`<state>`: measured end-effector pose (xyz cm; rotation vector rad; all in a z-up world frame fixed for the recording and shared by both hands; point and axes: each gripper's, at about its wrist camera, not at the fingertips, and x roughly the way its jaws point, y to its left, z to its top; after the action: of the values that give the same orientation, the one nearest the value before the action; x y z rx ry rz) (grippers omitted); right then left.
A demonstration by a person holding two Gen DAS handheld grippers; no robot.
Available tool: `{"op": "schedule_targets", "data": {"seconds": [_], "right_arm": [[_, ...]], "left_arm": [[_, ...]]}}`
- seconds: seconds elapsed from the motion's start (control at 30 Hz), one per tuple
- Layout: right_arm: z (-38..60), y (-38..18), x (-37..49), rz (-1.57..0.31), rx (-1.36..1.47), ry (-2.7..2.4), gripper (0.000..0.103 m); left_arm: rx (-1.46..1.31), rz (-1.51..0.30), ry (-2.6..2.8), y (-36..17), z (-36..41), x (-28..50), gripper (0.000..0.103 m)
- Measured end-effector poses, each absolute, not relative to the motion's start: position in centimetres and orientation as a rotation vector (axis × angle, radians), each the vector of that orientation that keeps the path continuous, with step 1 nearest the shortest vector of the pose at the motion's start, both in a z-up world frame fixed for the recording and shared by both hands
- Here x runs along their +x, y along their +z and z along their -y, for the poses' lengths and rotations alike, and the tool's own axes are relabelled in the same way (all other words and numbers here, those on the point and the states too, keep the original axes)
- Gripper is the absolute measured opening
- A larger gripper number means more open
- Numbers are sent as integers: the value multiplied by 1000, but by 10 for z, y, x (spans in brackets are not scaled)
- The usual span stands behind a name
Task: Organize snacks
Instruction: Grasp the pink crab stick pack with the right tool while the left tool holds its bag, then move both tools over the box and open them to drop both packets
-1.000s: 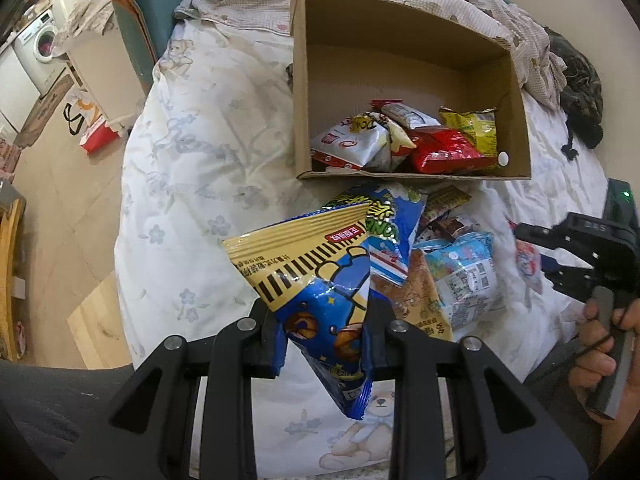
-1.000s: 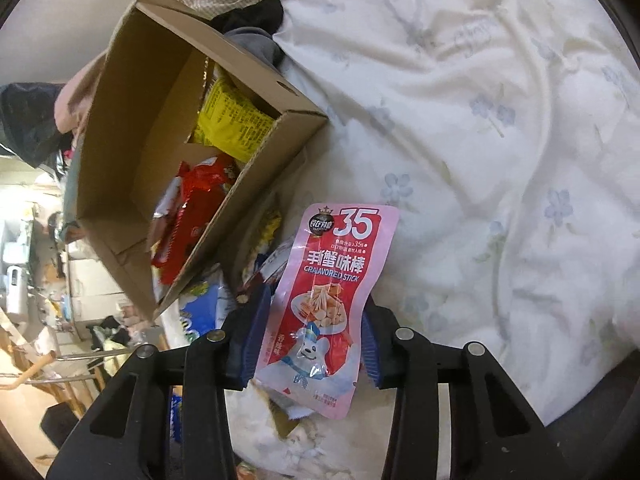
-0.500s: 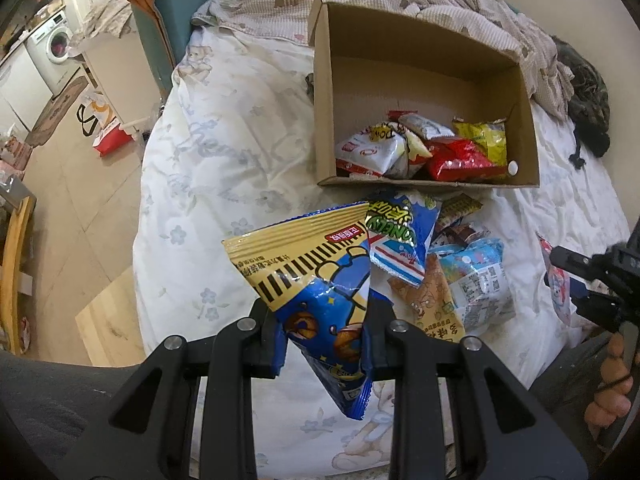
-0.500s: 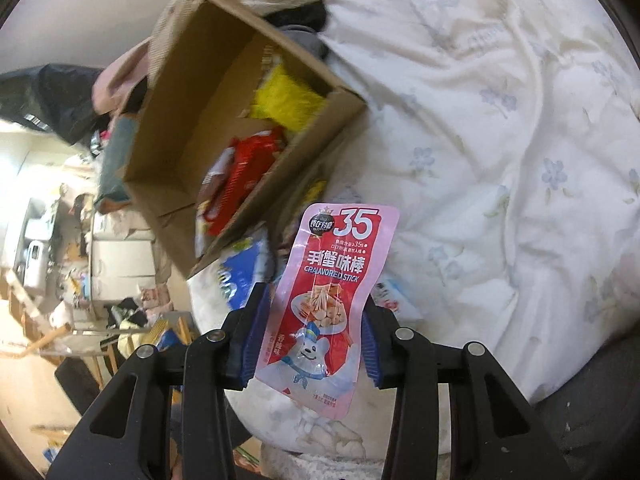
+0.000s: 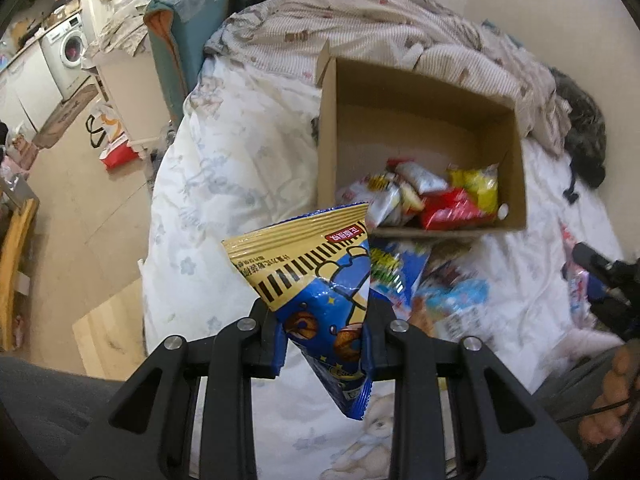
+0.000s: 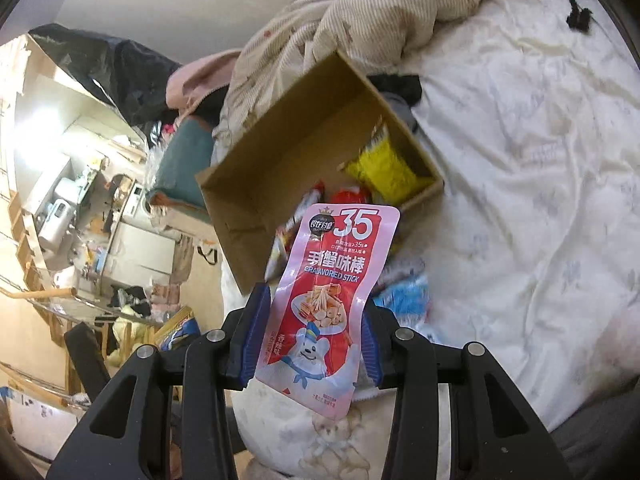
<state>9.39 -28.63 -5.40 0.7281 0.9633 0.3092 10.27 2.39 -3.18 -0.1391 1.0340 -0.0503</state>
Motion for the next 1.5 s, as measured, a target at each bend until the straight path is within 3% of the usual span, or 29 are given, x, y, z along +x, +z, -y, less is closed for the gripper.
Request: {"op": "schedule_targets", "data": {"seconds": [0.47,0.9,1.27,1.33,1.37,1.4,1.43,1.5], "right_arm": [[276,-47,168,-952,611,298,43],[256,-65,240,-973,467,259,44],[252,-79,250,-986,473,257,47],[252,-76,248,-958,480,249,55],[253,-74,248,-950,482,244,69],[254,-74,248,-948,487,243,82],[255,-73,248,-942,496,244,84],[256,-72,247,-941,493,236,85]], "left_arm": [[-95,-962,-129,2,12,200,25],[28,-979,-113,-47,43,257,25],[8,-971,-121,-48,38,261,27],[2,-975,-141,-48,38,259,34],[-7,-981,-155,-48,38,259,40],[-14,-981,-161,-47,38,258,56],[-21,-974,-162,-46,38,257,72],[-23,-951,-158,-43,38,253,83]]}}
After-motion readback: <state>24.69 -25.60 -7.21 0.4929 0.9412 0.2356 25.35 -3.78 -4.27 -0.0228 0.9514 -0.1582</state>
